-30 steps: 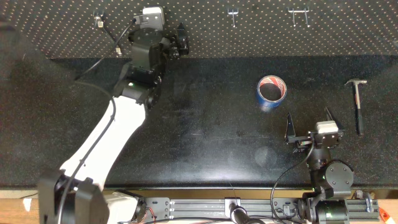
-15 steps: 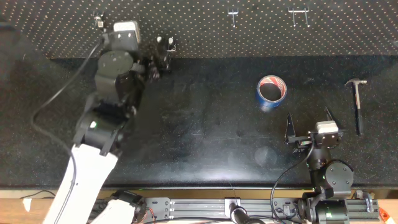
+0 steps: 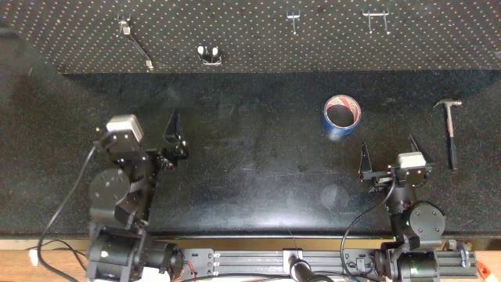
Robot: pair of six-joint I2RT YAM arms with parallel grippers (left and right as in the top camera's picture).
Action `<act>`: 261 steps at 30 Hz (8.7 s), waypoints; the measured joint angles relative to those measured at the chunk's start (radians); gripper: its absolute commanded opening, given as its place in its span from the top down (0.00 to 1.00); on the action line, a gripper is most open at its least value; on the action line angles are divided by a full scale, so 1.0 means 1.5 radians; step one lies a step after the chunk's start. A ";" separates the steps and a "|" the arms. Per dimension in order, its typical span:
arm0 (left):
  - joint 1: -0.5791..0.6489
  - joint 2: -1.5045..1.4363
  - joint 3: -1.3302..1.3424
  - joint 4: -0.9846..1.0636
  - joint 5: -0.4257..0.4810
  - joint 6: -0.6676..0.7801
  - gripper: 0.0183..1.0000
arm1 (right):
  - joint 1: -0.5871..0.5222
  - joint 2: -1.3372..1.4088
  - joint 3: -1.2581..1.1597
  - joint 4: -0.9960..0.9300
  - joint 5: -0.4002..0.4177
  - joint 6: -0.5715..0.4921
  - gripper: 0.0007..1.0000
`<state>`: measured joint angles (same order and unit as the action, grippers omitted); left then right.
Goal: Place Tools Onto Pegboard
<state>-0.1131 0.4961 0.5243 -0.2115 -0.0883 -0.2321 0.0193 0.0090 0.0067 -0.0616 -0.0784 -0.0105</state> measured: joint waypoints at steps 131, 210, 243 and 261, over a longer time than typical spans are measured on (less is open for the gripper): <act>0.077 -0.320 -0.345 0.093 0.060 0.123 0.01 | 0.136 1.101 0.815 -0.481 -0.057 0.250 0.02; 0.077 -0.320 -0.345 0.092 0.060 0.123 0.00 | 0.341 0.969 0.925 -0.306 0.106 0.218 0.93; 0.077 -0.320 -0.345 0.092 0.060 0.123 0.00 | 0.379 1.156 0.925 -0.035 0.266 0.106 0.67; 0.077 -0.320 -0.345 0.092 0.060 0.123 0.00 | 0.403 1.168 0.925 -0.110 0.269 0.098 0.60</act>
<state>0.0029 0.0154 0.0063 -0.0731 0.0013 -0.0483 0.6243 1.7615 1.3941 -0.2260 0.3244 0.1364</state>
